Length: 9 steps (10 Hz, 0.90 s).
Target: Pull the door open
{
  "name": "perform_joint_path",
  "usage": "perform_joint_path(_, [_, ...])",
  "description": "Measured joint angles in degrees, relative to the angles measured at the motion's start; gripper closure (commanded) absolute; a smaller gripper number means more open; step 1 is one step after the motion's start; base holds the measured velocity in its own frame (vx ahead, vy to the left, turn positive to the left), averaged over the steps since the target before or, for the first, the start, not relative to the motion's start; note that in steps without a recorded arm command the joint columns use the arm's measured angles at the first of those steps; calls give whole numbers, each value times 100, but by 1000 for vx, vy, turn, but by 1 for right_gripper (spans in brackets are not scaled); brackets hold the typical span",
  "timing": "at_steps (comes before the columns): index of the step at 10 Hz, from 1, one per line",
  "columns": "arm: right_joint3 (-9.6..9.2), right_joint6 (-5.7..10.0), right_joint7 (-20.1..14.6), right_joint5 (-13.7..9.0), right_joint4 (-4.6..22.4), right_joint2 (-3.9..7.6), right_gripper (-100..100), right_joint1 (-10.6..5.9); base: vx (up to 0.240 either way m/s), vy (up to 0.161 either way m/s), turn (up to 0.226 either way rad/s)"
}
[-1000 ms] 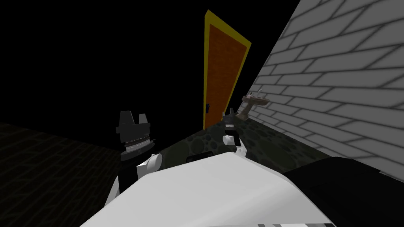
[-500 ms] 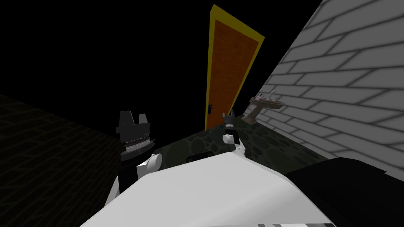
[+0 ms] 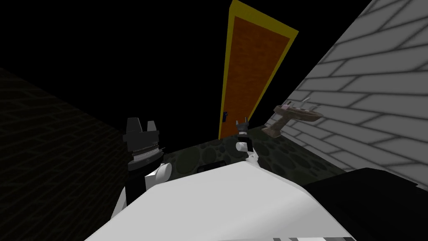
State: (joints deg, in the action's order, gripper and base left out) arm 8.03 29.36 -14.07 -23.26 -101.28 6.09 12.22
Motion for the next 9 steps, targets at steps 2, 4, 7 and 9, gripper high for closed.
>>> perform_joint_path(2, [69,-35,-147,-238,187,27,-100,-106,1,-117,203])
perform_joint_path(4, [134,-25,-320,-479,420,85,-100,-203,-8,-136,207])
perform_joint_path(7, [206,-6,-538,-818,768,113,-100,-362,0,-127,202])
perform_joint_path(9, [248,3,-670,-1037,999,111,-100,-477,-13,-124,196])
